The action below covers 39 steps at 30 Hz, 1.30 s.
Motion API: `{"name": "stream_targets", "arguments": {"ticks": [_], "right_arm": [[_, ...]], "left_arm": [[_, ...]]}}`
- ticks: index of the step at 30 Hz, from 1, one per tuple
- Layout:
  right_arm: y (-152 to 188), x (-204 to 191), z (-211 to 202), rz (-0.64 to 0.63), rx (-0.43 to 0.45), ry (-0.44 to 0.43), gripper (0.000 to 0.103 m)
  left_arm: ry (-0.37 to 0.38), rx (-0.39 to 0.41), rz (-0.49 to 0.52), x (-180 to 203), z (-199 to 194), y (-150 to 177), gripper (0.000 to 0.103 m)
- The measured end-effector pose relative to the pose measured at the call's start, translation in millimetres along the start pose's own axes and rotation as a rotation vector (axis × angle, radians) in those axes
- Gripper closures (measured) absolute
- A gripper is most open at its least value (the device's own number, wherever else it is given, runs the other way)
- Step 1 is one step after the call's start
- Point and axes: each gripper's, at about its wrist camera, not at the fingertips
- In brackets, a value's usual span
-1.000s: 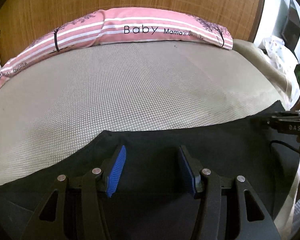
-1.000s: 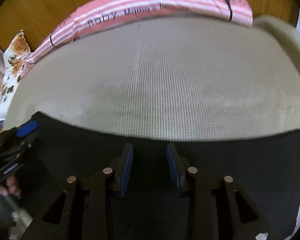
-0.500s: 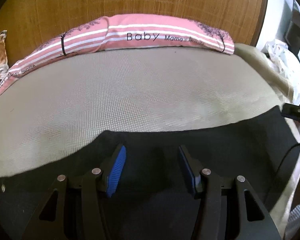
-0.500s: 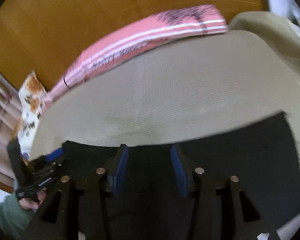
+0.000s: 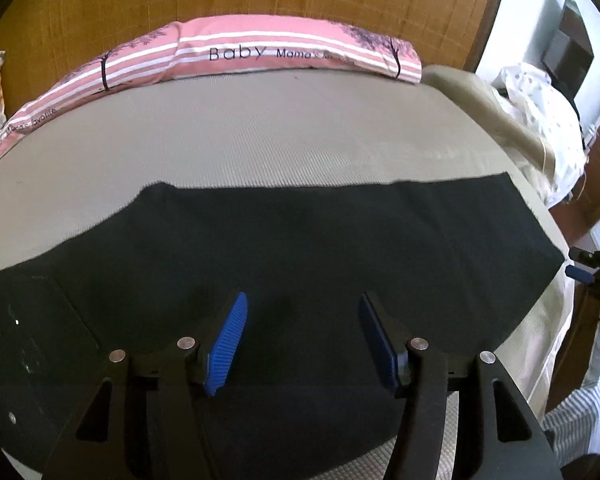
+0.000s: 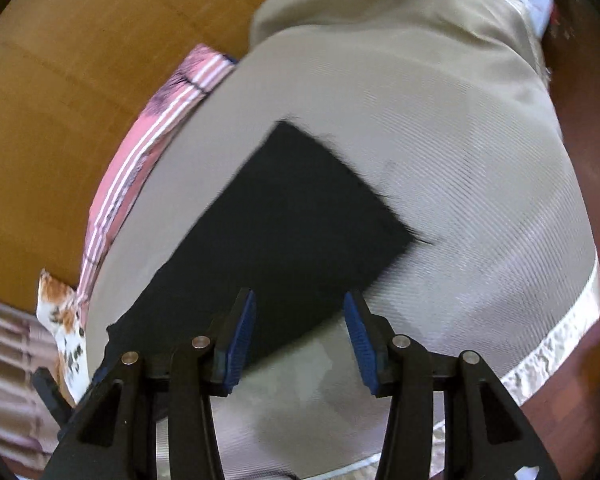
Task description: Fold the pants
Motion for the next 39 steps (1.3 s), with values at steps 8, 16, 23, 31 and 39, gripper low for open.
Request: {"name": "stream_targets", "arguments": {"ticks": [8, 16, 23, 31, 39], "right_arm": [[-10.5, 31.4, 15.8, 0.051, 0.053, -0.066, 0.061], [-34.4, 37.7, 32.5, 0.067, 0.111, -0.118, 0.086], [-36.8, 30.0, 29.1, 0.139, 0.097, -0.189, 0.094], [-29.9, -82.3, 44.5, 0.003, -0.007, -0.36, 0.095], [27.5, -208.6, 119.3, -0.184, -0.24, -0.462, 0.095]], "left_arm": [[-0.023, -0.014, 0.016, 11.3, 2.9, 3.1, 0.044], [-0.058, -0.073, 0.019, 15.9, 25.4, 10.6, 0.044], [-0.054, -0.059, 0.015, 15.9, 27.3, 11.1, 0.043], [-0.023, 0.021, -0.132, -30.4, -3.5, 0.6, 0.043], [-0.062, 0.096, -0.284, -101.6, -45.8, 10.2, 0.043]]}}
Point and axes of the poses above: each gripper's, at about its wrist camera, not at the fingertips, and z roughly the way its jaws point, x to its right, y to its underside, and after that the axes turned 8 degrees about -y, right-handed
